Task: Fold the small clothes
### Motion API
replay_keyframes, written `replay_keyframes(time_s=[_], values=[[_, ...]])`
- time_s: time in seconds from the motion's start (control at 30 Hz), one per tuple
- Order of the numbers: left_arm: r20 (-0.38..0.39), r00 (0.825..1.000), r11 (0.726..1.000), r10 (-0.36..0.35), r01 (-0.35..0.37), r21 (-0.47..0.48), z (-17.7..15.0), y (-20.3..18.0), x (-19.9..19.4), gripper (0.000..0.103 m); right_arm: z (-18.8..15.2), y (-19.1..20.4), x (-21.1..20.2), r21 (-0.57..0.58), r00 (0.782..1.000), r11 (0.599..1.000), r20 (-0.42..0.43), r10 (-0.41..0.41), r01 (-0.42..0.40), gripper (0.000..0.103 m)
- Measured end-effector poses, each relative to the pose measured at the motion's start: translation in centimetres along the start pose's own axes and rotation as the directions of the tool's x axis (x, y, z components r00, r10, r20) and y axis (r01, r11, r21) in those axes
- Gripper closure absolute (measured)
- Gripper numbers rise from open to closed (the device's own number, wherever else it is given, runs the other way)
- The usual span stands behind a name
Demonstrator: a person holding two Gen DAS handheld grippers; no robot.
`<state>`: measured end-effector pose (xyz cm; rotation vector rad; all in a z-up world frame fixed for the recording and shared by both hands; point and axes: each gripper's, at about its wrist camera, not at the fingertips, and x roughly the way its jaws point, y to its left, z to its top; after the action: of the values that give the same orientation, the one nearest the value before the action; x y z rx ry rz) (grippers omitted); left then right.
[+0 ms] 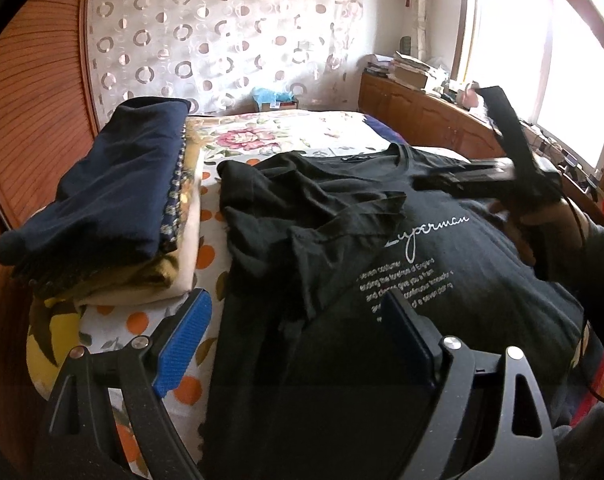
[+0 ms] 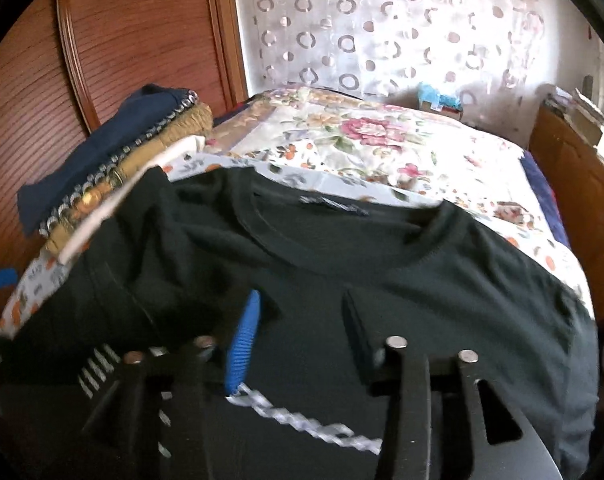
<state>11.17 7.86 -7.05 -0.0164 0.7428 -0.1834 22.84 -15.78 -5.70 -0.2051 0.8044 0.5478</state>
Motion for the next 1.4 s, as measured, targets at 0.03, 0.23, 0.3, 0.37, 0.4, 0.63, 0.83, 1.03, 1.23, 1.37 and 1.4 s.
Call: replay_keyframes(time_s=[0.03, 0.23, 0.3, 0.37, 0.4, 0.63, 0.83, 1.03, 1.23, 1.37, 1.4], values=[[-0.001, 1.000, 1.000, -0.004, 0.004, -0.004, 0.2, -0.1, 0.2, 0.016, -0.4, -0.5, -0.6, -0.004, 1.000, 1.000, -0.011, -0.003, 0.003, 0.049], [-0.011, 1.000, 1.000, -0.007, 0.007, -0.006, 1.1, -0.4, 1.3, 0.016, -4.9, -3.0, -3.6, -0.034, 0.996, 0.997, -0.059, -0.070, 0.068, 0.049], [-0.014, 1.000, 1.000, -0.003, 0.003, -0.002, 1.4, -0.6, 1.7, 0.016, -6.0, -3.7, -4.0, -0.026, 0.995, 0.997, -0.063, -0.078, 0.076, 0.049], [-0.020, 1.000, 1.000, -0.004, 0.004, -0.004, 1.6, -0.7, 2.1, 0.016, -6.5, -4.3, -4.7, -0.019, 0.994, 0.996, -0.070, -0.084, 0.083, 0.049], [-0.022, 1.000, 1.000, -0.001, 0.001, -0.004, 1.7, -0.7, 2.3, 0.016, -6.8, -4.5, -4.6, -0.015, 0.993, 0.996, -0.078, -0.085, 0.084, 0.049], [-0.020, 1.000, 1.000, 0.002, -0.001, 0.025, 2.5, -1.8, 2.8, 0.017, -7.5, -5.4, -5.2, 0.004, 0.995, 0.996, -0.045, -0.083, 0.084, 0.045], [-0.046, 0.999, 1.000, 0.003, -0.002, 0.019, 3.9, -1.8, 4.5, 0.049, -6.7, -5.4, -4.7, 0.014, 0.994, 0.995, -0.046, -0.096, 0.097, 0.041], [-0.103, 0.994, 0.999, 0.041, -0.041, -0.001, 4.4, -1.0, 6.9, 0.059, -6.7, -5.6, -4.7, 0.019, 0.994, 0.994, -0.040, -0.103, 0.104, 0.039], [-0.150, 0.988, 0.999, 0.026, -0.030, -0.022, 3.7, -0.5, 8.2, 0.066, -6.7, -5.7, -4.7, 0.021, 0.994, 0.994, -0.039, -0.106, 0.106, 0.038], [-0.138, 0.990, 0.999, -0.021, 0.016, -0.035, 3.2, -0.6, 7.5, 0.091, -6.7, -5.9, -4.7, 0.025, 0.994, 0.994, -0.040, -0.106, 0.107, 0.037], [-0.134, 0.991, 0.999, -0.031, 0.027, -0.032, 3.0, -0.7, 7.2, 0.093, -6.7, -5.9, -4.6, 0.026, 0.993, 0.994, -0.040, -0.107, 0.108, 0.036]])
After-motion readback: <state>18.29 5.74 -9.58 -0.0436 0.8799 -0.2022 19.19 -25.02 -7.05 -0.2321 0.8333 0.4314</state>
